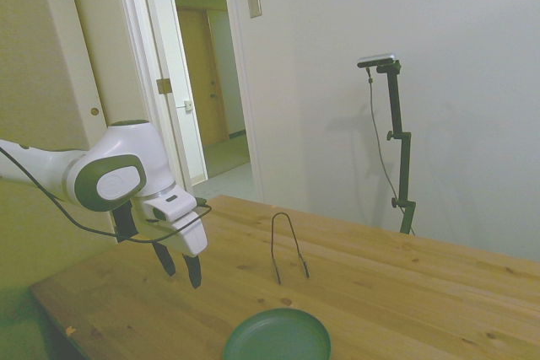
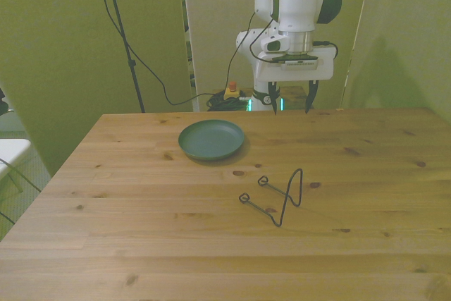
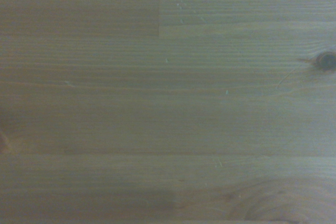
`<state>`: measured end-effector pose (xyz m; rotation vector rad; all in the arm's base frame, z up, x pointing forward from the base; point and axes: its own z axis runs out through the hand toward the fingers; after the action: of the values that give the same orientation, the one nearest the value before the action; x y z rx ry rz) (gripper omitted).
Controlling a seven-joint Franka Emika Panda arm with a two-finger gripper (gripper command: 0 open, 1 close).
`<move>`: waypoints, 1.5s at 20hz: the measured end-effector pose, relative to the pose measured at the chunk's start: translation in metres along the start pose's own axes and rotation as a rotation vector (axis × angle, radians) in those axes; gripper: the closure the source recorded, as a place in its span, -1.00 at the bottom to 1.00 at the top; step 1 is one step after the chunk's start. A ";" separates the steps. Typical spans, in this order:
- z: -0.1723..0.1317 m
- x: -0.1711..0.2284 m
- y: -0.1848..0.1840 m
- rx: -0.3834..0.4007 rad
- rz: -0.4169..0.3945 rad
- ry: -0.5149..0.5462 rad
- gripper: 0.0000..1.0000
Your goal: Load the plate
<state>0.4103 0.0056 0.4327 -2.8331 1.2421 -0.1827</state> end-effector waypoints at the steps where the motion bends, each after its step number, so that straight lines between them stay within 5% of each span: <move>1: 0.000 0.000 0.000 0.001 0.000 0.001 -1.00; 16: 0.028 0.086 0.011 -0.062 0.150 0.149 -1.00; 30: 0.046 0.102 0.054 -0.196 0.181 0.219 -1.00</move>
<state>0.4451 -0.1067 0.3914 -2.9020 1.6365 -0.3937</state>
